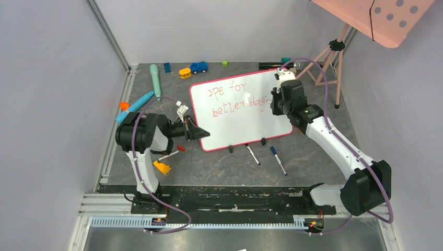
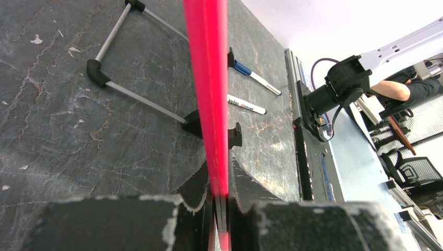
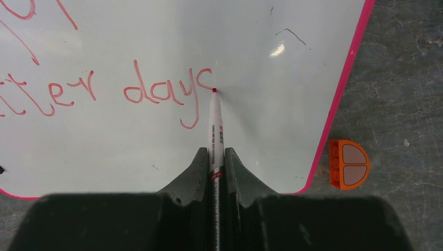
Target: Write a sentence on the whiteboard
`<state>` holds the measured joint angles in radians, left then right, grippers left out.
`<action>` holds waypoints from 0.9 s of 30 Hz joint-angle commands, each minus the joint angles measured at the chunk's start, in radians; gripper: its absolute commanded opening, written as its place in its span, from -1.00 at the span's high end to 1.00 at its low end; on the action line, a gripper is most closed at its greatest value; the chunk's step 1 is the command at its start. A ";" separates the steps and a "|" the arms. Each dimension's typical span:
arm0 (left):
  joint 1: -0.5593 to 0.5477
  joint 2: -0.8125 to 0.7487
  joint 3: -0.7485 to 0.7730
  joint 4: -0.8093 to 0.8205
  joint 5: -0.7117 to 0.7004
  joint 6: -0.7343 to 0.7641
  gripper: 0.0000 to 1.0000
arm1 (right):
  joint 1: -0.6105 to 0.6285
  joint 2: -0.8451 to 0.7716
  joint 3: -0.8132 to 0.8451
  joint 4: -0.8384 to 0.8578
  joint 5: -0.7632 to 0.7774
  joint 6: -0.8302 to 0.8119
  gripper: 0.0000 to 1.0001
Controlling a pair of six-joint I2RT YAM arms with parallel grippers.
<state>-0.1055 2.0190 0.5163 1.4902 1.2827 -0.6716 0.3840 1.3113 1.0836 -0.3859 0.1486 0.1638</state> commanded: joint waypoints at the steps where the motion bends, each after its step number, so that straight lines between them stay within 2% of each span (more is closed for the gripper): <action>1: -0.020 0.010 0.003 0.067 0.054 0.130 0.96 | -0.005 -0.016 -0.011 -0.017 0.049 -0.007 1.00; 11: -0.020 0.009 0.003 0.067 0.056 0.132 0.96 | -0.005 -0.039 -0.066 0.017 -0.033 0.001 1.00; 20: -0.021 0.007 0.002 0.067 0.056 0.132 0.92 | -0.013 -0.094 -0.024 0.091 -0.145 0.014 1.00; 23: -0.020 0.008 0.003 0.067 0.055 0.132 0.86 | -0.022 -0.128 -0.013 0.107 -0.146 0.013 1.00; 25: -0.021 0.008 0.004 0.067 0.058 0.130 0.75 | -0.029 -0.143 -0.005 0.112 -0.145 0.008 1.00; 27: -0.020 0.007 0.004 0.067 0.067 0.132 0.55 | -0.035 -0.146 -0.001 0.112 -0.145 0.005 1.00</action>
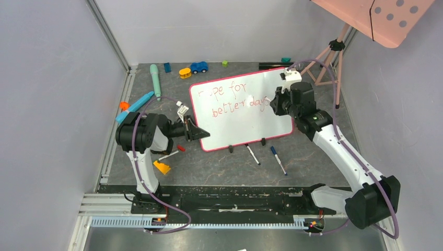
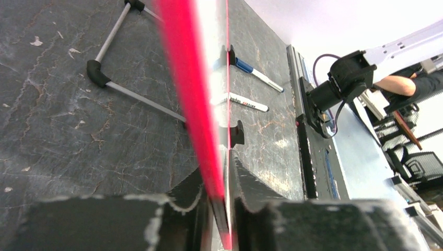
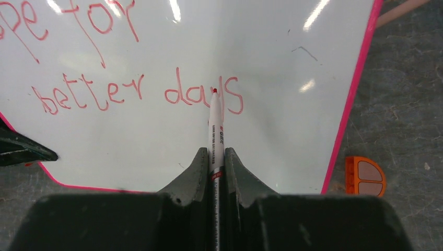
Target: Write a sentence on the whiteboard
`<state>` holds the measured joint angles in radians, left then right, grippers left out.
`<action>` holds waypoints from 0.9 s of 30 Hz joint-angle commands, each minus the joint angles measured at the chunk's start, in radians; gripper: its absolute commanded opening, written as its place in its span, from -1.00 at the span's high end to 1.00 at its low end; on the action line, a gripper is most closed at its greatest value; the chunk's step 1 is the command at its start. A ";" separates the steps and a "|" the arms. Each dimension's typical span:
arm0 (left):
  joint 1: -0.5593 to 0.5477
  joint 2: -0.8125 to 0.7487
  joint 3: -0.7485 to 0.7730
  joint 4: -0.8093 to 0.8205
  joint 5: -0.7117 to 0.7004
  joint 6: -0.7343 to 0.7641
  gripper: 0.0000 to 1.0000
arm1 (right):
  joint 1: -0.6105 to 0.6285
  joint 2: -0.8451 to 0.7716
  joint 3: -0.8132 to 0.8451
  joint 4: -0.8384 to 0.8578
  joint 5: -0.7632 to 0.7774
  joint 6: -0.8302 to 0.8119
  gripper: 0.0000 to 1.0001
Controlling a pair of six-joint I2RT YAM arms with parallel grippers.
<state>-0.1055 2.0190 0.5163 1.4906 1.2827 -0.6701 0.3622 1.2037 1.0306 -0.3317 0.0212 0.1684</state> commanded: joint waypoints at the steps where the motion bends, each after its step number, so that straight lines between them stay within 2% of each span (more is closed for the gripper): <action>1: -0.021 0.007 0.005 0.066 0.072 0.133 0.45 | -0.014 -0.037 0.049 0.057 -0.017 0.003 1.00; 4: -0.020 0.007 0.006 0.066 0.076 0.132 0.24 | -0.016 -0.036 0.035 0.066 -0.018 0.011 1.00; 12: -0.021 -0.003 0.001 0.066 0.079 0.137 -0.17 | -0.018 -0.046 0.032 0.073 -0.037 0.004 1.00; 13: -0.020 -0.004 0.000 0.066 0.078 0.138 -0.42 | -0.019 -0.047 0.034 0.072 -0.037 0.001 1.00; 14: -0.020 -0.004 0.000 0.066 0.077 0.139 -0.92 | -0.020 -0.046 0.032 0.072 -0.037 0.000 1.00; 15: -0.021 -0.006 -0.001 0.066 0.073 0.139 -0.99 | -0.021 -0.047 0.032 0.071 -0.038 0.000 1.00; 27: -0.020 -0.005 0.025 0.066 0.078 0.116 -0.99 | -0.029 -0.025 0.056 0.078 -0.058 -0.013 1.00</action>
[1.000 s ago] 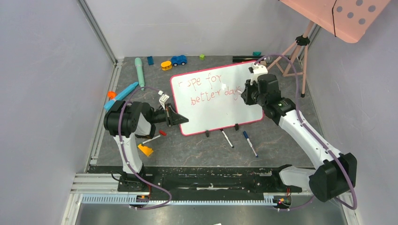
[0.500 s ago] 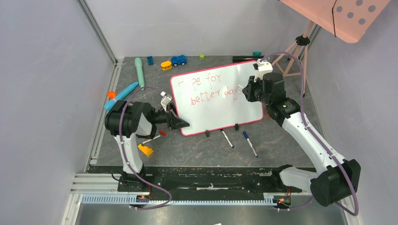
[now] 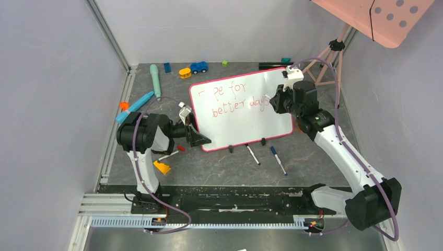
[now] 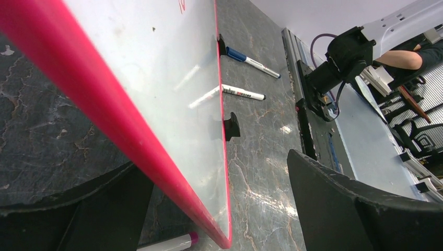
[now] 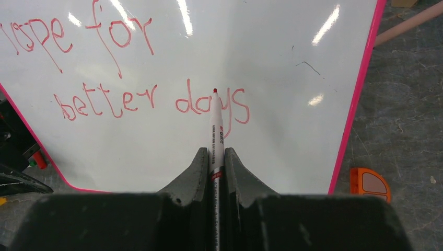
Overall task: Write a sentence on the whiteboard
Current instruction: Write a sentence on the whiteboard, then pick up the pen cap from the center of the board.
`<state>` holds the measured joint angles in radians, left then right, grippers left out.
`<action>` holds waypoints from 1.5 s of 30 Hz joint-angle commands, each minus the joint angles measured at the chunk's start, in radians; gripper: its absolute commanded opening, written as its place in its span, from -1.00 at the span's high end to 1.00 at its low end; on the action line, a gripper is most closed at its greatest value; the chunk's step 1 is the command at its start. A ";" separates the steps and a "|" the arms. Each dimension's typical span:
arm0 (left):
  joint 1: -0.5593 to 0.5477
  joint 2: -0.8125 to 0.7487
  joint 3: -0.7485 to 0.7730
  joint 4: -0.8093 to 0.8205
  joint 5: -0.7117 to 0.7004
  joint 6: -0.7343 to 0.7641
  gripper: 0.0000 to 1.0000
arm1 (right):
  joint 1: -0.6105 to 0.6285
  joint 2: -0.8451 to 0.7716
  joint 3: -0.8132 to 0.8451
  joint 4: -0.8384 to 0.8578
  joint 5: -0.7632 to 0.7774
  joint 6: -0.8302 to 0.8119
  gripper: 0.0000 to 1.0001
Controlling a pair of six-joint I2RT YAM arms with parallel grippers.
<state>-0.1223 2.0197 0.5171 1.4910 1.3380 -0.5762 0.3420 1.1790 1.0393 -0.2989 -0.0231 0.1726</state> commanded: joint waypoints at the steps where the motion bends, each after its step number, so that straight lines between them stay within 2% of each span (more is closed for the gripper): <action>1: -0.002 -0.007 0.026 0.066 0.023 0.018 -0.99 | -0.009 0.005 0.050 0.043 -0.015 -0.020 1.00; 6: 0.002 -0.023 0.027 0.066 0.010 0.012 -0.99 | -0.009 0.010 0.062 0.045 -0.014 -0.017 1.00; 14: 0.047 -0.143 -0.117 0.066 -0.265 0.095 -0.99 | -0.009 -0.023 0.068 0.046 -0.003 -0.018 1.00; 18: 0.050 -0.253 -0.232 0.066 -0.486 0.166 -0.99 | -0.009 -0.032 0.064 0.053 -0.008 -0.012 1.00; 24: 0.052 -0.405 -0.280 0.057 -0.529 0.091 -0.99 | -0.009 -0.036 0.065 0.054 -0.021 -0.009 1.00; 27: 0.054 -0.553 -0.331 -0.015 -0.617 0.056 -0.99 | -0.009 -0.040 0.064 0.055 -0.027 -0.006 1.00; 29: 0.057 -0.716 -0.356 -0.213 -0.736 0.031 -0.99 | -0.009 -0.043 0.068 0.054 -0.033 -0.002 1.00; 31: 0.065 -0.888 -0.318 -0.536 -0.844 -0.006 -0.99 | -0.009 -0.047 0.074 0.054 -0.039 0.006 1.00; 33: 0.099 -0.878 -0.238 -0.750 -0.802 -0.181 -0.99 | -0.009 -0.051 0.079 0.056 -0.048 0.015 1.00; 34: 0.105 -0.889 -0.168 -0.951 -0.818 -0.240 -0.99 | -0.009 -0.055 0.083 0.056 -0.053 0.022 1.00; 35: 0.110 -0.903 -0.100 -1.118 -0.828 -0.218 -0.99 | -0.010 -0.057 0.087 0.056 -0.056 0.026 1.00; 37: 0.120 -0.902 0.093 -1.498 -0.830 -0.015 -0.99 | -0.009 -0.062 0.097 0.052 -0.064 0.033 1.00; 38: 0.121 -0.889 0.190 -1.666 -0.821 0.148 -0.99 | -0.009 -0.065 0.101 0.050 -0.063 0.036 1.00; 39: 0.121 -0.873 0.290 -1.823 -0.894 0.208 -0.99 | -0.009 -0.071 0.104 0.044 -0.061 0.038 1.00; 42: 0.164 -0.938 0.366 -1.972 -1.088 0.233 -0.99 | -0.009 -0.095 0.104 0.036 -0.057 0.050 1.00; 45: 0.173 -0.935 0.384 -2.034 -1.123 0.265 -0.99 | -0.009 -0.116 0.113 0.028 -0.066 0.067 1.00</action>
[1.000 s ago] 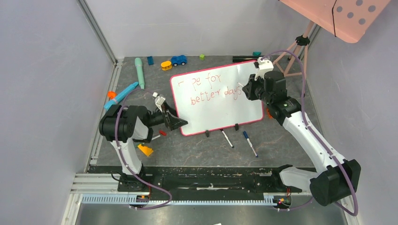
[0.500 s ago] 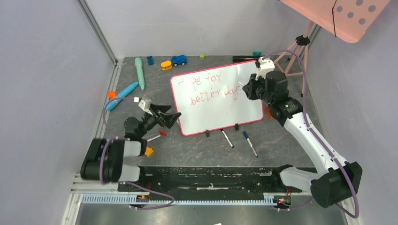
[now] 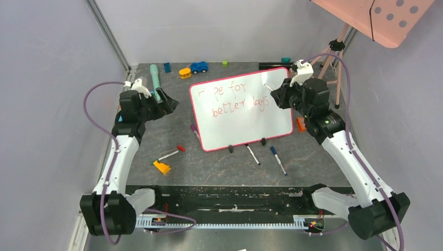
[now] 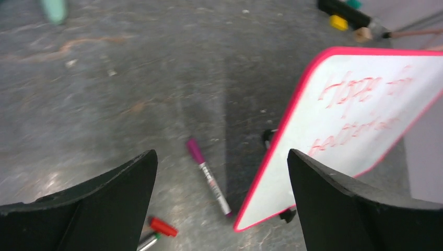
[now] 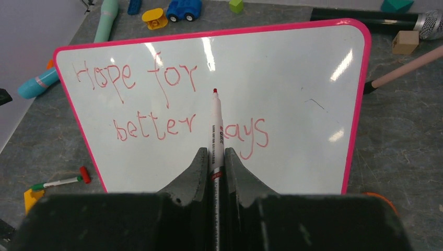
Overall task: Write a sentence on the whiteboard
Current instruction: Pick up the pen cap from the center of the board.
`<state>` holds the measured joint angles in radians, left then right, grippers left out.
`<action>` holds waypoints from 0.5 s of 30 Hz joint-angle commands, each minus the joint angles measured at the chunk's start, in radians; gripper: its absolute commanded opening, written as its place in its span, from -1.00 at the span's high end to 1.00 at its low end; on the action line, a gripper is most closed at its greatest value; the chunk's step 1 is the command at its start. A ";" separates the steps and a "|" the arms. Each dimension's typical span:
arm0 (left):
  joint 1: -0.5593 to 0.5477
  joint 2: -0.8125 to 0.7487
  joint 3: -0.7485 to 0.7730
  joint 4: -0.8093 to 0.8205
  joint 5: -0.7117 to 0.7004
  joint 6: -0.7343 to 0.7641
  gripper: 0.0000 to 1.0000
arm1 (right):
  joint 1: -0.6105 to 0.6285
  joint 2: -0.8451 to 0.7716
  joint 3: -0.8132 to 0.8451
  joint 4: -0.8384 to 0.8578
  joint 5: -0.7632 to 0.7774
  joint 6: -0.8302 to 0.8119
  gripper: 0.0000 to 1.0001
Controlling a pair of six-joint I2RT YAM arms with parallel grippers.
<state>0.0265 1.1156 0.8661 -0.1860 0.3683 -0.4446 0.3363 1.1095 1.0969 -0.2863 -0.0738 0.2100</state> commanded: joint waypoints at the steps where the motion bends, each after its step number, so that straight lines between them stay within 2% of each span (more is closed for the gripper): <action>1: 0.026 -0.033 0.016 -0.356 -0.173 0.110 -0.99 | -0.003 -0.051 0.065 0.006 -0.019 0.033 1.00; 4: 0.035 -0.021 -0.028 -0.385 -0.261 0.011 -0.99 | -0.003 -0.069 0.092 -0.027 -0.023 0.034 1.00; 6: 0.052 0.001 -0.031 -0.454 -0.355 -0.114 -0.99 | -0.003 -0.082 0.101 -0.051 -0.023 0.036 1.00; 8: 0.127 0.039 -0.042 -0.447 -0.241 -0.156 -0.99 | -0.004 -0.093 0.097 -0.063 -0.024 0.043 1.00; 9: 0.152 0.049 -0.023 -0.474 -0.237 -0.161 -0.97 | -0.003 -0.095 0.097 -0.067 -0.028 0.048 1.00; 13: 0.137 0.046 0.030 -0.584 -0.295 -0.231 -0.86 | -0.003 -0.087 0.105 -0.098 -0.058 0.060 1.00; 15: 0.117 0.094 0.022 -0.594 -0.235 -0.299 -0.77 | -0.002 -0.078 0.116 -0.107 -0.073 0.054 1.00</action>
<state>0.1726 1.1717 0.8421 -0.6964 0.1032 -0.5873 0.3363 1.0248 1.1595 -0.3660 -0.1062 0.2523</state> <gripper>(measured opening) 0.924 0.122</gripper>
